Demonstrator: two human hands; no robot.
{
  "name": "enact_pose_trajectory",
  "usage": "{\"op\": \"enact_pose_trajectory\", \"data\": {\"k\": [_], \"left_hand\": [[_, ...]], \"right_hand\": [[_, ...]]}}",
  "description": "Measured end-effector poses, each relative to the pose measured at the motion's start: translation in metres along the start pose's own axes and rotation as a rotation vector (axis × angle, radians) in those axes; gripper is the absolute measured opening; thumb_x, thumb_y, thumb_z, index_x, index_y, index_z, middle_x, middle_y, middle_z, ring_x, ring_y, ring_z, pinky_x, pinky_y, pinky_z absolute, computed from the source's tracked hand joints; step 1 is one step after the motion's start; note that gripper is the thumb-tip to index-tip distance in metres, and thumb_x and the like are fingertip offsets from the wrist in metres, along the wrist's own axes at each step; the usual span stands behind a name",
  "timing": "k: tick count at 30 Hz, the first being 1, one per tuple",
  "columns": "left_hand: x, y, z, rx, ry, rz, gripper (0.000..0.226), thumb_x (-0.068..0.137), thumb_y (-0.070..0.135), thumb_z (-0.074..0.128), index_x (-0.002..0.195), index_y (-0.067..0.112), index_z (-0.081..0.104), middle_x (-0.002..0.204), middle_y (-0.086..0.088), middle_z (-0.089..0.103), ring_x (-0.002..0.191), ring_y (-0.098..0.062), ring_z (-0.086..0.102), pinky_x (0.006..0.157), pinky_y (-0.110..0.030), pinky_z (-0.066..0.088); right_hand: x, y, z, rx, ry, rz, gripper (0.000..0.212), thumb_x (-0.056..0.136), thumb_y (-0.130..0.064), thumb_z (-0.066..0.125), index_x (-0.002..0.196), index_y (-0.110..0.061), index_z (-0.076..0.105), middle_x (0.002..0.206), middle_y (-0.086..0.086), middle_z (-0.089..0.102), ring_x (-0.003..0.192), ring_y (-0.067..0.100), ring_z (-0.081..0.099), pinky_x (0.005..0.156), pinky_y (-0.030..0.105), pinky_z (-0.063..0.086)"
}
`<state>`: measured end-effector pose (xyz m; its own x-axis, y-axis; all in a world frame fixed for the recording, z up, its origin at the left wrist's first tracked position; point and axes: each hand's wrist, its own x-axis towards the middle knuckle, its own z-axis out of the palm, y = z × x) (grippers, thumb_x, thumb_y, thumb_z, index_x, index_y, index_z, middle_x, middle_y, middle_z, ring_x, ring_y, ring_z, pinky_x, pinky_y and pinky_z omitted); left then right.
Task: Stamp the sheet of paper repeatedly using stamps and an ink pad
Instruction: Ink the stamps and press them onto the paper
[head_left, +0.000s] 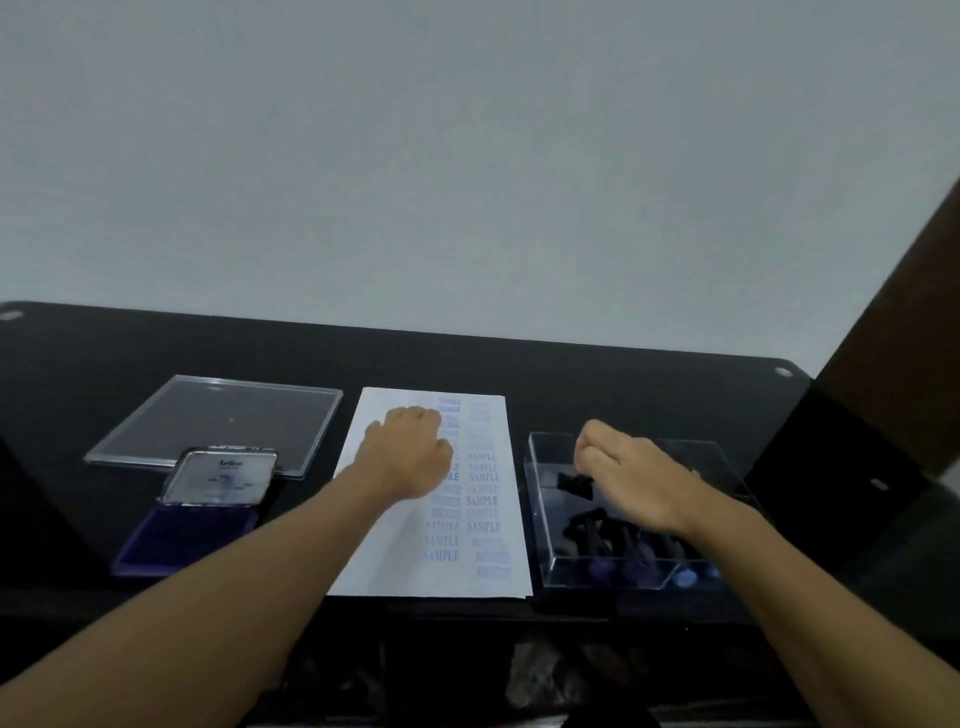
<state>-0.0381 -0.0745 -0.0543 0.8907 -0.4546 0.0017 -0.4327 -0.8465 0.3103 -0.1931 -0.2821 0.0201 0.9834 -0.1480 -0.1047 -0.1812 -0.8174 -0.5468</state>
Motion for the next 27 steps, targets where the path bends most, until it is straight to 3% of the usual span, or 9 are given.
{"op": "enact_pose_trajectory", "data": {"k": [6,9,13,17,22,25,27], "left_hand": [[-0.036,0.024,0.025,-0.007,-0.024,0.075,0.042,0.101,0.036,0.036,0.135,0.016,0.048,0.144,-0.002,0.049,0.128,-0.022,0.045,0.109,-0.042,0.037],[-0.052,0.024,0.036,-0.044,0.026,0.131,0.043,0.101,0.037,0.037,0.135,0.016,0.05,0.144,0.0,0.05,0.129,-0.019,0.045,0.111,-0.038,0.035],[-0.074,0.02,0.052,-0.013,0.134,0.219,0.061,0.092,0.045,0.022,0.133,0.013,0.055,0.141,-0.002,0.053,0.129,-0.02,0.047,0.111,-0.038,0.035],[-0.085,0.018,0.06,0.013,0.134,0.213,0.068,0.091,0.048,0.011,0.14,0.017,0.047,0.152,-0.001,0.042,0.141,-0.02,0.034,0.118,-0.041,0.022],[-0.087,0.016,0.064,-0.01,0.105,0.187,0.06,0.096,0.047,0.019,0.147,0.021,0.039,0.16,0.002,0.03,0.148,-0.018,0.021,0.122,-0.041,0.009],[-0.086,0.016,0.064,-0.031,0.13,0.189,0.064,0.094,0.048,0.016,0.144,0.02,0.043,0.157,0.0,0.035,0.147,-0.02,0.026,0.121,-0.043,0.012],[-0.087,0.016,0.064,-0.04,0.148,0.196,0.07,0.091,0.051,0.011,0.142,0.019,0.047,0.155,-0.002,0.039,0.145,-0.021,0.03,0.12,-0.044,0.015]], "right_hand": [[-0.013,0.004,0.012,-0.051,-0.136,0.033,0.017,0.102,-0.031,0.039,0.098,-0.017,0.048,0.088,0.005,0.062,0.072,0.021,0.051,0.068,0.037,0.042],[-0.014,0.002,0.016,-0.115,-0.162,0.017,0.014,0.1,-0.031,0.042,0.099,-0.019,0.05,0.091,0.003,0.063,0.079,0.023,0.057,0.073,0.04,0.047],[-0.012,0.004,0.022,-0.169,-0.143,-0.003,0.009,0.097,-0.033,0.05,0.1,-0.025,0.054,0.098,-0.003,0.062,0.088,0.019,0.061,0.079,0.038,0.052],[-0.012,0.009,0.028,-0.183,-0.106,-0.012,0.013,0.091,-0.037,0.063,0.102,-0.032,0.061,0.106,-0.008,0.059,0.093,0.012,0.058,0.077,0.028,0.051],[-0.016,0.008,0.025,-0.154,-0.11,-0.017,0.024,0.09,-0.038,0.066,0.111,-0.026,0.07,0.094,-0.015,0.058,0.081,0.003,0.057,0.067,0.017,0.043],[-0.017,0.008,0.022,-0.11,-0.146,-0.004,0.025,0.092,-0.035,0.065,0.113,-0.024,0.073,0.082,-0.017,0.062,0.073,0.002,0.059,0.064,0.015,0.043],[-0.017,0.008,0.022,-0.1,-0.156,0.01,0.022,0.089,-0.034,0.068,0.108,-0.025,0.075,0.085,-0.015,0.067,0.079,0.005,0.064,0.069,0.019,0.051]]}}
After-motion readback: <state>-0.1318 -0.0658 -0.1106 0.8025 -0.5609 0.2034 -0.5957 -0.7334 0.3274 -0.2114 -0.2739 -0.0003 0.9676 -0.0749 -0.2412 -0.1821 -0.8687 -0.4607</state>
